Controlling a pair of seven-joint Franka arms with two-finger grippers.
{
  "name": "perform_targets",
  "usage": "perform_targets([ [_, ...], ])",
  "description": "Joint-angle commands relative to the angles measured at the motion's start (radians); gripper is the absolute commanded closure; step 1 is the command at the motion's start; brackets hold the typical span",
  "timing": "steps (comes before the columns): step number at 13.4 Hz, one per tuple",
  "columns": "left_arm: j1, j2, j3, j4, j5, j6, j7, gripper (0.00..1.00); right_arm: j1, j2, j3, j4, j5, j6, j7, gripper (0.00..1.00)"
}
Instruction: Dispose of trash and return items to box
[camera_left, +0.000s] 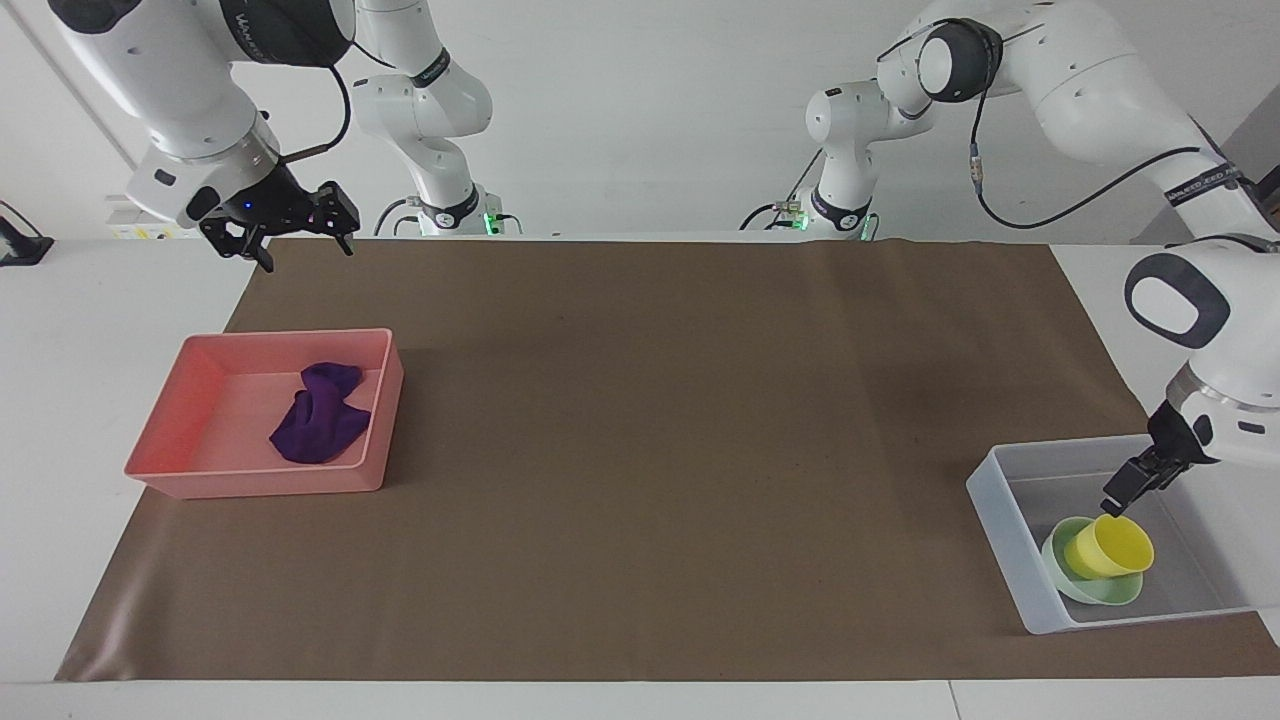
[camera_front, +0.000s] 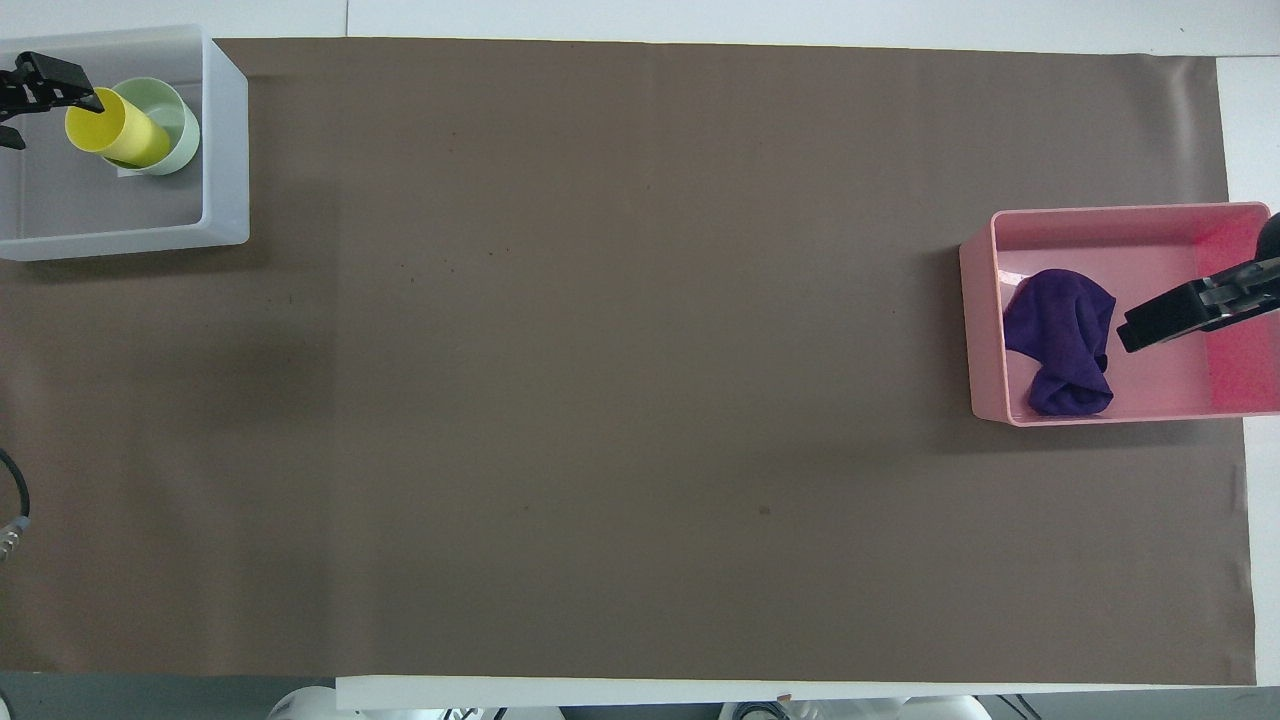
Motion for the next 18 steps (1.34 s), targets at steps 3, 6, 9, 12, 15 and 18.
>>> perform_targets([
  [3, -0.111, -0.247, 0.011, -0.29, 0.017, -0.234, -0.018, 0.0, -0.009, -0.029, 0.005, -0.038, -0.003, 0.023, -0.021, 0.01],
  [6, -0.199, -0.409, 0.008, -0.455, 0.033, -0.211, -0.006, 0.0, -0.009, -0.029, 0.005, -0.038, -0.003, 0.026, -0.019, 0.01],
  [9, -0.243, -0.509, 0.005, -0.454, 0.131, -0.284, 0.066, 0.0, -0.008, -0.03, 0.004, -0.047, 0.0, 0.046, 0.021, 0.01],
  [12, -0.23, -0.405, 0.016, -0.197, 0.123, -0.417, 0.105, 0.0, -0.008, -0.033, 0.004, -0.051, 0.005, 0.047, 0.05, 0.01],
  [15, -0.202, -0.322, 0.019, -0.039, 0.073, -0.517, 0.105, 0.0, -0.008, -0.036, 0.005, -0.061, 0.005, 0.049, 0.051, 0.01],
  [18, -0.182, -0.323, 0.018, -0.044, 0.074, -0.51, 0.152, 0.0, -0.008, -0.036, 0.005, -0.061, 0.005, 0.049, 0.042, 0.01],
])
